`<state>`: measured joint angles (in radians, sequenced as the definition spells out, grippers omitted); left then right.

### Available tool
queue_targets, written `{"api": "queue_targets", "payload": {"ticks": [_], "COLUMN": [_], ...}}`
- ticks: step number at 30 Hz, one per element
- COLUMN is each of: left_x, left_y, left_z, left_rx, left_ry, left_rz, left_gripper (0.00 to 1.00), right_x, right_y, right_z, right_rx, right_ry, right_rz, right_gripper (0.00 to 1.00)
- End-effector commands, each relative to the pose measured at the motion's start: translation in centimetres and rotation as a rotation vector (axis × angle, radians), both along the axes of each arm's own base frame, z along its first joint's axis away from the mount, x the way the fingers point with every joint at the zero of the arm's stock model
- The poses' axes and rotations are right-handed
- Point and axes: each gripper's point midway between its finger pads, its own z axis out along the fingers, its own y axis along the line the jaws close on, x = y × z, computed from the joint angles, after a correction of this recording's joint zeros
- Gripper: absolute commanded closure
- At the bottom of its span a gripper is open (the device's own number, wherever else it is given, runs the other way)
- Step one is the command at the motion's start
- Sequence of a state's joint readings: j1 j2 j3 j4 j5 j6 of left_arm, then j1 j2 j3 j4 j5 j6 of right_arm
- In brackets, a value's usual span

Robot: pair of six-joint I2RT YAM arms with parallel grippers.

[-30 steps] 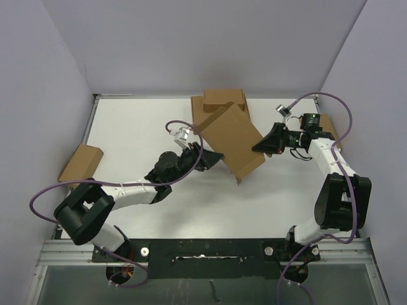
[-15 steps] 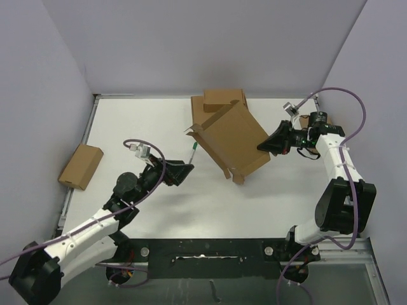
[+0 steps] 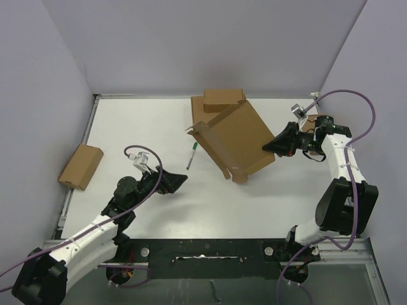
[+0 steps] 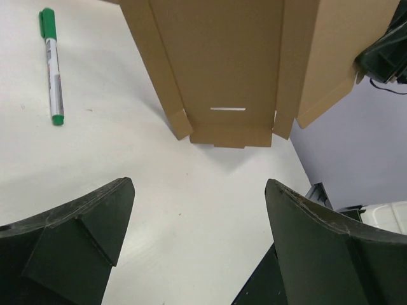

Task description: Fold the paper box

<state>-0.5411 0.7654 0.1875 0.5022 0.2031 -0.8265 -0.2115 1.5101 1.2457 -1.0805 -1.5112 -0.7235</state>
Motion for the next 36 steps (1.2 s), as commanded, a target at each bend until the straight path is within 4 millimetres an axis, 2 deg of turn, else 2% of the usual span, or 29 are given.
{"api": "queue_targets", "payload": {"ticks": [1,9,19,25,32,36], "left_x": [0.5,1.8,2.2,2.5,2.8,3.3], "left_y": [-0.9,-1.1,-1.1,-0.7,-0.9,-1.1], "left_z": [1.7,1.8,1.3,1.0,0.5,0.3], "left_rx": [-0.059,-0.077,-0.098,-0.116,-0.107,-0.098], "left_ry": [-0.05,-0.036,-0.013,0.007,0.023,0.02], "left_rz": [-0.038,-0.041,-0.042,-0.018,-0.025,-0.024], "left_gripper": [0.14,0.11,0.1,0.02,0.04,0.1], "right_x": [-0.4,-0.8,-1.2,-1.5,-1.9,-2.1], "right_y": [0.1,0.1,0.3,0.4,0.5,0.5], "right_z": [2.6,3.2,3.7,4.0,4.6,4.8], "right_rx": [0.064,0.095,0.112,0.131,0.158,0.18], "right_ry": [-0.113,-0.148,-0.187,-0.204,-0.214,-0.208], "right_rz": [0.009,0.011,0.014,0.014,0.022,0.035], "right_gripper": [1.0,1.0,1.0,1.0,1.0,1.0]}}
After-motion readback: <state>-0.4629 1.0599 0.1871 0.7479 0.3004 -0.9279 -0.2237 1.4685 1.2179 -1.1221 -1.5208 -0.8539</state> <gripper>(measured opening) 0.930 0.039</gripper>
